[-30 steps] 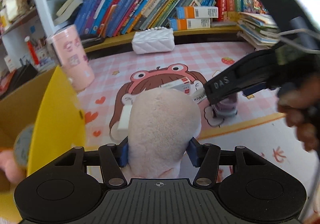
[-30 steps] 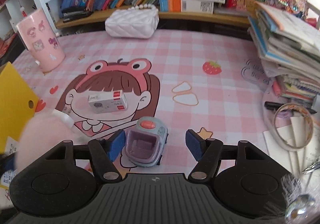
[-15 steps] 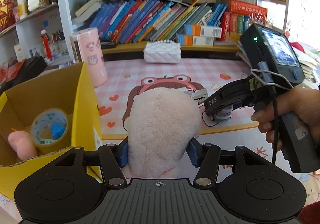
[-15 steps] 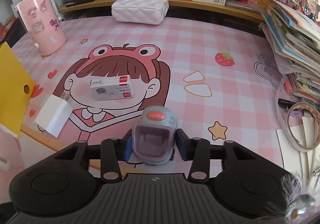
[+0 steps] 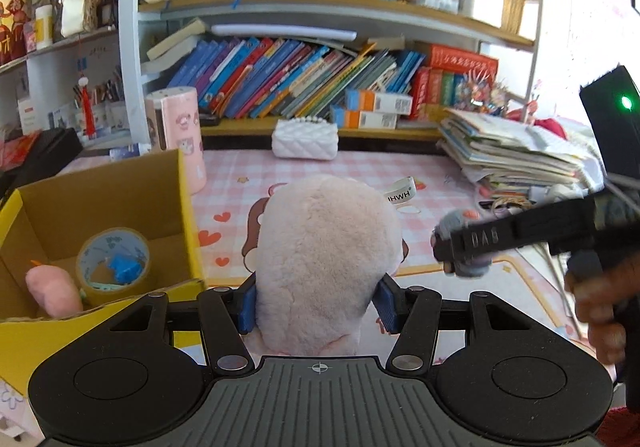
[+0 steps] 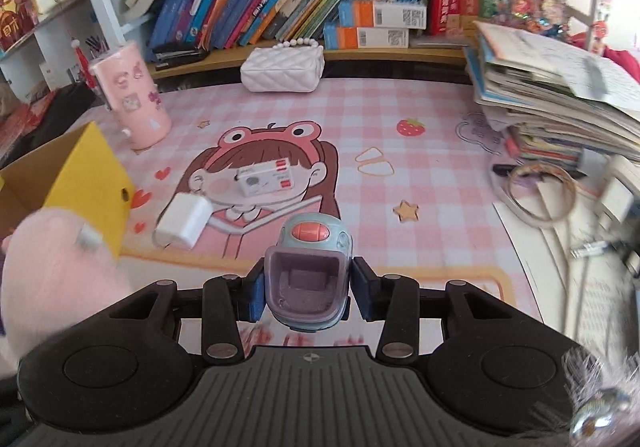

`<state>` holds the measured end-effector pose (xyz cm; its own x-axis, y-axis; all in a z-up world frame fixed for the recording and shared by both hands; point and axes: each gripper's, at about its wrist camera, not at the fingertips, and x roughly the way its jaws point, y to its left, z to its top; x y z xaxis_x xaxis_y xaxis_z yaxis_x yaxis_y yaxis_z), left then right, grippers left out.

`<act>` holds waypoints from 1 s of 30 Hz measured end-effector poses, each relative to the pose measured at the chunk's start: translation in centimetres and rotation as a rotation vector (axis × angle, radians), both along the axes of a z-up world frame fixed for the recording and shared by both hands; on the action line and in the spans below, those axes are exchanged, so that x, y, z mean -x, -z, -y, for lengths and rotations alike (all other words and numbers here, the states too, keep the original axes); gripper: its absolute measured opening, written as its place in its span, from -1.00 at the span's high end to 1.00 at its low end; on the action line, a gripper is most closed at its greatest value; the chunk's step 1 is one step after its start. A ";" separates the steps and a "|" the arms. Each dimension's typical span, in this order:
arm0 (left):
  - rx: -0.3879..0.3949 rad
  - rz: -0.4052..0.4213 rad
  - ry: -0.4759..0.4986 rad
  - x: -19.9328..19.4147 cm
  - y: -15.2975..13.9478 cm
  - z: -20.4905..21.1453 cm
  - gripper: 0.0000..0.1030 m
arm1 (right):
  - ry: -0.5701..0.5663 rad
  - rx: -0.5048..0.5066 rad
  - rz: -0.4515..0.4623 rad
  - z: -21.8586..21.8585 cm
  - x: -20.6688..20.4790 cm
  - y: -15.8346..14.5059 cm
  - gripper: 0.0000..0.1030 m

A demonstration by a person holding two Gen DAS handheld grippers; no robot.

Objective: Organize objects
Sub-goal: 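Carry the plush pig and toy car with both tools over the yellow box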

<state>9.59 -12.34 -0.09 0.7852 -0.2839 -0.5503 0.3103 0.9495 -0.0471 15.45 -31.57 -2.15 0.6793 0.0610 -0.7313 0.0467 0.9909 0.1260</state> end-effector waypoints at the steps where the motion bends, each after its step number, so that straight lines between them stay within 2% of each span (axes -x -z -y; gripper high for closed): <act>1: 0.003 0.006 0.003 0.5 -0.1 -0.5 -0.06 | -0.003 0.012 0.005 -0.7 1.0 -0.1 0.23; 8: 0.019 0.003 -0.023 3.5 -0.5 -5.5 -0.06 | -0.053 0.019 -0.019 -6.3 5.5 0.0 0.23; 20: 0.047 -0.048 -0.191 8.3 -0.2 -15.3 -0.06 | -0.185 0.024 -0.011 -16.1 10.3 -0.2 0.22; 30: 0.037 -0.043 -0.236 11.8 -0.3 -19.7 -0.06 | -0.248 0.002 -0.031 -21.6 13.7 0.2 0.22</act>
<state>-2.22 7.34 0.20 0.8081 -0.1163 -0.5774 0.0774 0.9928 -0.0916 1.75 -9.92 -2.34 0.6212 0.2219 -0.7516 -0.1946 0.9727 0.1263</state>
